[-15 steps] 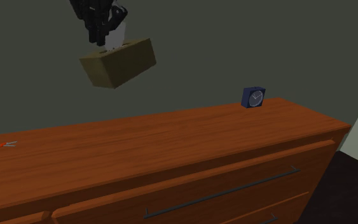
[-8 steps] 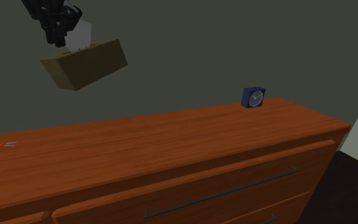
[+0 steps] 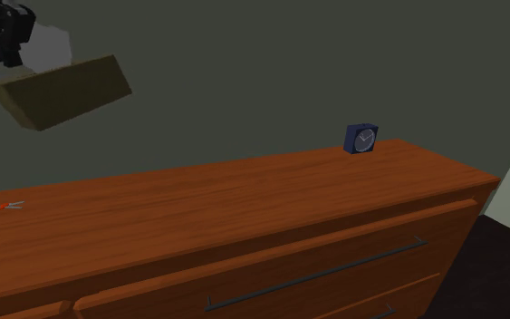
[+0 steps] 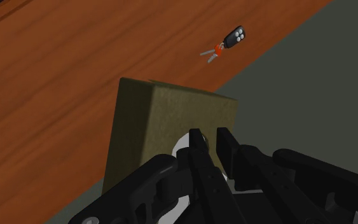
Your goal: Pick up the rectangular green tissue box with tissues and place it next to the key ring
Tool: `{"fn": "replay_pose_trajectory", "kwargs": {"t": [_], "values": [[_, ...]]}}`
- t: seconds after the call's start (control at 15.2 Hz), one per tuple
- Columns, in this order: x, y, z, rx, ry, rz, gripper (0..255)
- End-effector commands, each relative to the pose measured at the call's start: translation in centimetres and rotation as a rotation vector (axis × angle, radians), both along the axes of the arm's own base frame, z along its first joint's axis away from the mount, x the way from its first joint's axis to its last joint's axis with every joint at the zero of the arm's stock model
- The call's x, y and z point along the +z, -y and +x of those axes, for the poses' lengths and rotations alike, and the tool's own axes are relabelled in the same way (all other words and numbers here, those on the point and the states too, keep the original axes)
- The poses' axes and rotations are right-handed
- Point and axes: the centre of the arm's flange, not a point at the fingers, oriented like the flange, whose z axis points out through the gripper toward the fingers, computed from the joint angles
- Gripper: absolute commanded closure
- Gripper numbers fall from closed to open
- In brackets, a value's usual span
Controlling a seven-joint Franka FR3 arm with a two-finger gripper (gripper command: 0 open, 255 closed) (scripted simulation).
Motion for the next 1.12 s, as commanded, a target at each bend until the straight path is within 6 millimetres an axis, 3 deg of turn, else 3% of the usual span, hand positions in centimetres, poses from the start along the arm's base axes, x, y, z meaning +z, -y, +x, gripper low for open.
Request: {"fn": "replay_pose_trajectory", "kwargs": {"t": [0.0, 0.26, 0.33, 1.06], "values": [[0.2, -2.7, -0.3, -0.002, 0.0, 0.001, 255], [0.2, -8.0, -0.7, -0.002, 0.0, 0.001, 255], [0.2, -10.3, -0.9, -0.002, 0.0, 0.001, 255], [-5.6, -10.3, -0.9, -0.002, 0.0, 0.001, 255]]}}
